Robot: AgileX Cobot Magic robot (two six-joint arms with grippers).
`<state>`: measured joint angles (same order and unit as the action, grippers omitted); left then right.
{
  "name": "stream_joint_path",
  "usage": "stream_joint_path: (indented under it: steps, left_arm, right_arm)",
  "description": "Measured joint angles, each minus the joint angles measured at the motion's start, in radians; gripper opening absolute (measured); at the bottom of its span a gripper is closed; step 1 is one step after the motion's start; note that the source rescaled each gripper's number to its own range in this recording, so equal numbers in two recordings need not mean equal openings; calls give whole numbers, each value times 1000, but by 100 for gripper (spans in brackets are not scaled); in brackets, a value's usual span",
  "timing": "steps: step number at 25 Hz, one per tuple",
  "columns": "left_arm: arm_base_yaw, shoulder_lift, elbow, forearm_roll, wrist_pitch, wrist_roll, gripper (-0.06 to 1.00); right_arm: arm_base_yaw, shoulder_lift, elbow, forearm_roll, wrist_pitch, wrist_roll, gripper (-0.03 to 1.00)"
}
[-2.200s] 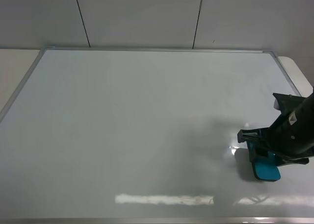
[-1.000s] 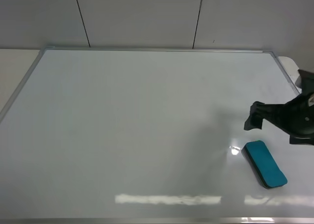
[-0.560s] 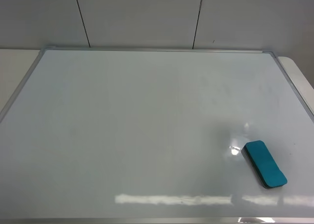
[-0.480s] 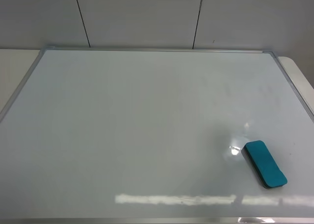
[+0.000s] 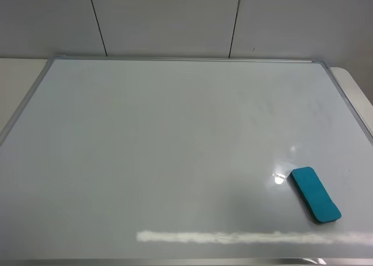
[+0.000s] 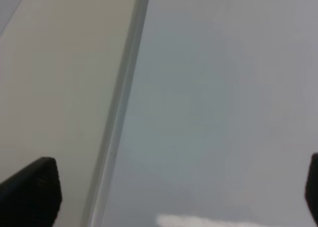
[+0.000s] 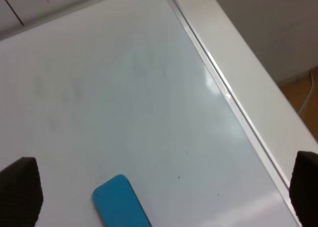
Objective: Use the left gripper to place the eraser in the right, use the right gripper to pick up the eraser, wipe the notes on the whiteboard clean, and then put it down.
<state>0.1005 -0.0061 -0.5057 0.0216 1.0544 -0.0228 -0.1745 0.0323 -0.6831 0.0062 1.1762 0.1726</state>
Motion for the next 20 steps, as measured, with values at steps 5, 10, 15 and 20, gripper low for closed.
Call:
stream_joint_path:
  steps: [5, 10, 15, 20]
  left_arm:
    - [0, 0, 0, 0, 0, 0, 100]
    - [0, 0, 0, 0, 0, 0, 100]
    - [0, 0, 0, 0, 0, 0, 100]
    - [0, 0, 0, 0, 0, 0, 100]
  right_arm:
    - [12, -35, -5, -17, 38, -34, 100]
    - [30, -35, 25, -41, 37, -82, 100]
    - [74, -35, 130, -45, 53, -105, 100]
    - [74, -35, 130, -45, 30, -109, 100]
